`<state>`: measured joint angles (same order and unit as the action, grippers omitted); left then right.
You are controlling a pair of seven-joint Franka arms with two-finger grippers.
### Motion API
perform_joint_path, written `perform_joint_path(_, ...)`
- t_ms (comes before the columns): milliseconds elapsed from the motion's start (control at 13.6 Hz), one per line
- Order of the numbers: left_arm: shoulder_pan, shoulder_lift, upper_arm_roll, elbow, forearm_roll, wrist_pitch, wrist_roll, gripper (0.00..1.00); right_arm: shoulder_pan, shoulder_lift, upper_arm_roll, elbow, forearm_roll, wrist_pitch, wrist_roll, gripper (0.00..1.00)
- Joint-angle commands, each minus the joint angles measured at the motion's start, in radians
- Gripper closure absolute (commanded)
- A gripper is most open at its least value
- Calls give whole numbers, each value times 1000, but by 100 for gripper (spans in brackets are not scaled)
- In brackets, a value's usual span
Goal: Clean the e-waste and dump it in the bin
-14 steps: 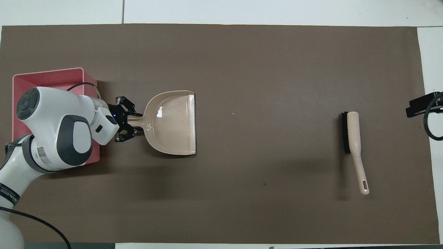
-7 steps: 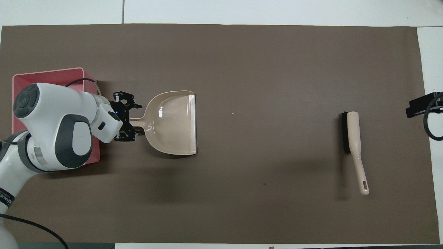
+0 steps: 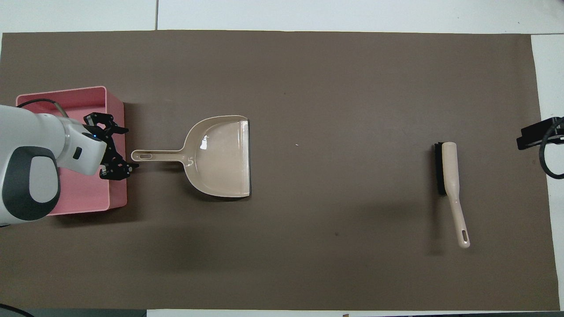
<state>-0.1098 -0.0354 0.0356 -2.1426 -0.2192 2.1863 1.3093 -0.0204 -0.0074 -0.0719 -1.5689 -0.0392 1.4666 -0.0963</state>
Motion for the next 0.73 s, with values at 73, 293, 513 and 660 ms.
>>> perform_joint_path(73, 48, -35, -5, 27, 127, -34, -198, 2, -13, -16, 9, -13, 1, 6, -8, 1)
perform_joint_path(293, 67, -38, -5, 78, 127, -103, -394, 2, -13, -16, 9, -13, 1, 6, -8, 1)
perform_joint_path(513, 65, -55, -6, 95, 129, -192, -779, 1, -13, -16, 9, -13, 1, 6, -10, 1)
perform_joint_path(660, 55, -63, -11, 136, 129, -226, -980, 1, -13, -14, 9, -13, 1, 6, -10, 1)
